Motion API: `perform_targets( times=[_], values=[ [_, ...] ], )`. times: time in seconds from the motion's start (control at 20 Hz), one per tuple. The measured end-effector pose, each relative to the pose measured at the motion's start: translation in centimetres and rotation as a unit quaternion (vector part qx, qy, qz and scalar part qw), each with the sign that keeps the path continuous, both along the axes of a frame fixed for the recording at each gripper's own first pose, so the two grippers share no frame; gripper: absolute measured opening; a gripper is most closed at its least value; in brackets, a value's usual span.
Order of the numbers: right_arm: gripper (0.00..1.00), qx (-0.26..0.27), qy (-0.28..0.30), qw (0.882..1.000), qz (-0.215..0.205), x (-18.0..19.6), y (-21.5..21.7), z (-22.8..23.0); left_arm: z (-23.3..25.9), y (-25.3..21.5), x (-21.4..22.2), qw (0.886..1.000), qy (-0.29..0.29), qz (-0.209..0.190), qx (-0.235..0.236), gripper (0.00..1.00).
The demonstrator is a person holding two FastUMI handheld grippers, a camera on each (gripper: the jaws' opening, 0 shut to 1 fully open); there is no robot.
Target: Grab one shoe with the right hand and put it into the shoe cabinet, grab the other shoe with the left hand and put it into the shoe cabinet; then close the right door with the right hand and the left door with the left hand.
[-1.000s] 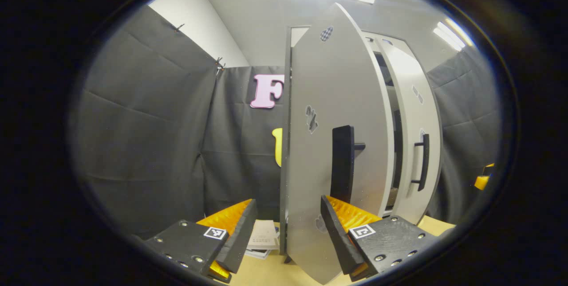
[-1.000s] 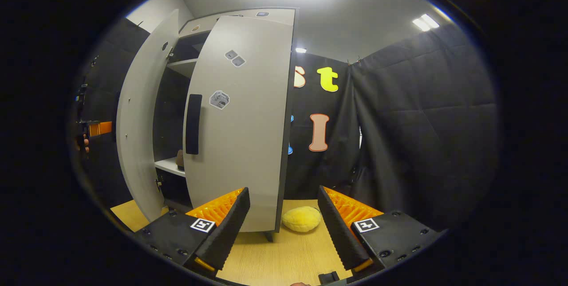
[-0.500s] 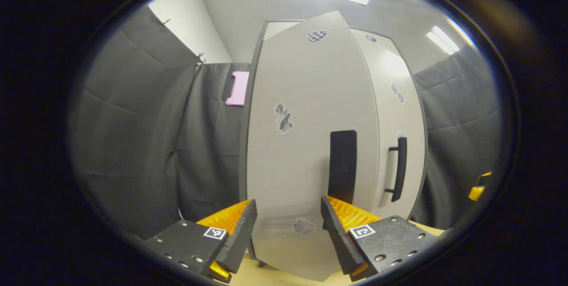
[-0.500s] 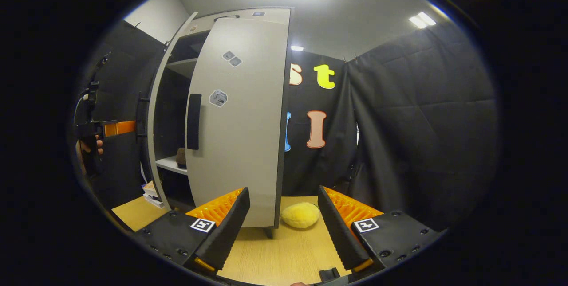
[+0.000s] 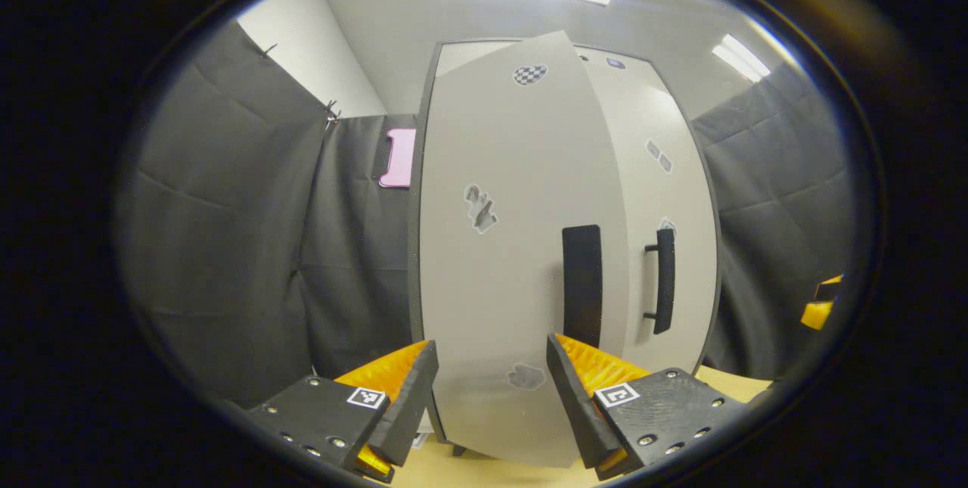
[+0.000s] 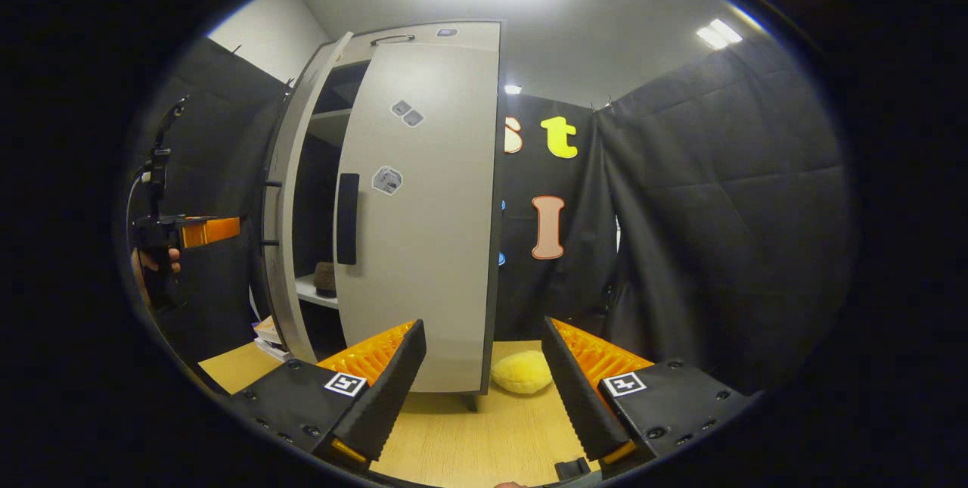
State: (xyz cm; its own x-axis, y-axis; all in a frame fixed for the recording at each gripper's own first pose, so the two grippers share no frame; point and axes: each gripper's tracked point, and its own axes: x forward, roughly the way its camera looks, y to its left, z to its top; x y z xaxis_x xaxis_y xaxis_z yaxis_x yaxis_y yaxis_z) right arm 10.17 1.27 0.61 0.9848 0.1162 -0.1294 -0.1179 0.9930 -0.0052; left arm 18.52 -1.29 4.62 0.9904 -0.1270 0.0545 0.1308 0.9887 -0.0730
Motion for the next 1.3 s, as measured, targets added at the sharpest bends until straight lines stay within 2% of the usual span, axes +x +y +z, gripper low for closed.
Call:
perform_targets(
  times=[0.55,0.65,0.7,1.05,1.1,1.3],
  values=[
    [0.98,0.001,-0.023,1.000,0.018,-2.4,0.8,2.4,-0.9,5.2,-8.3,1.000,0.015,0.021,0.003,0.84],
    [0.98,0.001,-0.026,0.999,0.022,-2.8,1.0,2.5,-1.2,6.3,-9.8,0.999,0.018,0.026,0.009,0.77],
    [0.98,0.001,-0.026,0.999,0.024,-3.0,1.1,2.6,-1.5,6.7,-10.4,0.999,0.021,0.028,0.010,0.91],
    [0.98,0.006,-0.037,0.999,0.028,-3.8,1.1,3.3,-4.0,9.9,-14.3,0.998,0.048,0.047,0.014,0.91],
    [0.98,0.006,-0.039,0.999,0.029,-3.9,1.0,3.4,-4.3,9.9,-14.6,0.997,0.051,0.047,0.012,0.84],
    [0.97,0.000,-0.043,0.998,0.035,-4.3,1.3,3.1,-4.6,10.0,-15.1,0.997,0.053,0.050,0.015,0.84]
  ],
)
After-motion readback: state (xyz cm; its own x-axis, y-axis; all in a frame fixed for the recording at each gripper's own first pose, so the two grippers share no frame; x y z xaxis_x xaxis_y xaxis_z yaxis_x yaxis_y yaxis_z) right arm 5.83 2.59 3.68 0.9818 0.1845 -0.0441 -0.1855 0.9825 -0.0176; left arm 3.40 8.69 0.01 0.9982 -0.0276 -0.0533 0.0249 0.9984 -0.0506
